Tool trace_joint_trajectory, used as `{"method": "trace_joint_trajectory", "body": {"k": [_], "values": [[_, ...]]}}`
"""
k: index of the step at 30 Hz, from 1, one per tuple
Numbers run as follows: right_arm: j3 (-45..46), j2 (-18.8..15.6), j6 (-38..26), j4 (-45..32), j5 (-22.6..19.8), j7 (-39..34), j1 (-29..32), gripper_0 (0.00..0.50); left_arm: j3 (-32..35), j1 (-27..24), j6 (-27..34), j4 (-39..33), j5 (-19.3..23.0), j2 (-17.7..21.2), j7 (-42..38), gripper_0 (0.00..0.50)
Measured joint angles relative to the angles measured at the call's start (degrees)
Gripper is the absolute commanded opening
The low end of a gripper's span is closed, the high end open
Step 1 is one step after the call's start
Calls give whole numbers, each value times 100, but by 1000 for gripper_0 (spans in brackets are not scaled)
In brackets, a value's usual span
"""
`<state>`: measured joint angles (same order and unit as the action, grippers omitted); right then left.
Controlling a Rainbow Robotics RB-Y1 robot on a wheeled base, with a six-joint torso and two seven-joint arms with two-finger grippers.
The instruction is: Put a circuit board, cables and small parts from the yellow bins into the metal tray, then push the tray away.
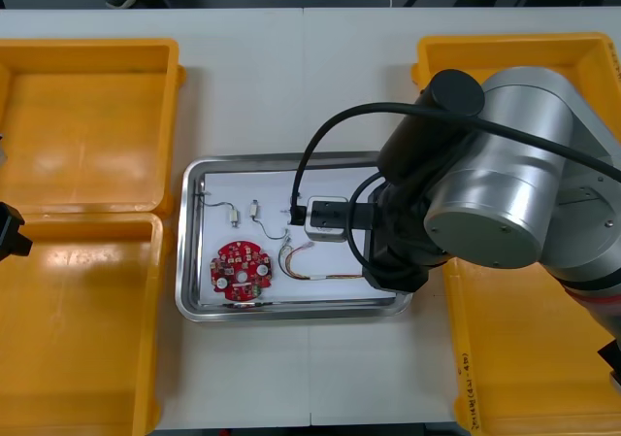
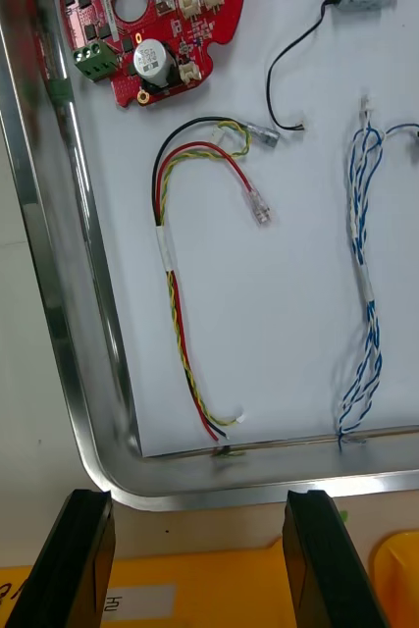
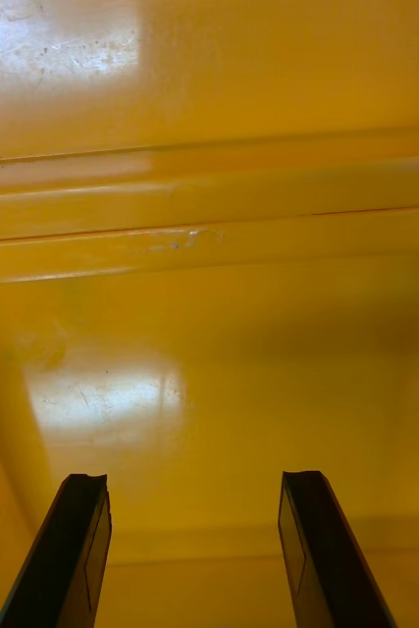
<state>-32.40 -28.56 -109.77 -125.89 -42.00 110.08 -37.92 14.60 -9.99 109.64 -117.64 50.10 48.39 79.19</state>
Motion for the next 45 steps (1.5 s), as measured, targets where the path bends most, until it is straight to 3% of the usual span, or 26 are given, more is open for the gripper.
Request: {"method": "trace_joint_trajectory", "body": {"k": [15, 45], "values": [[-946, 474, 0, 751, 284, 341, -534, 500, 0, 2, 0, 4, 0, -5, 0, 500], [-1715, 1466, 36, 1750, 835, 364, -669, 500, 1, 2, 0, 7, -1, -7, 0, 500]]}}
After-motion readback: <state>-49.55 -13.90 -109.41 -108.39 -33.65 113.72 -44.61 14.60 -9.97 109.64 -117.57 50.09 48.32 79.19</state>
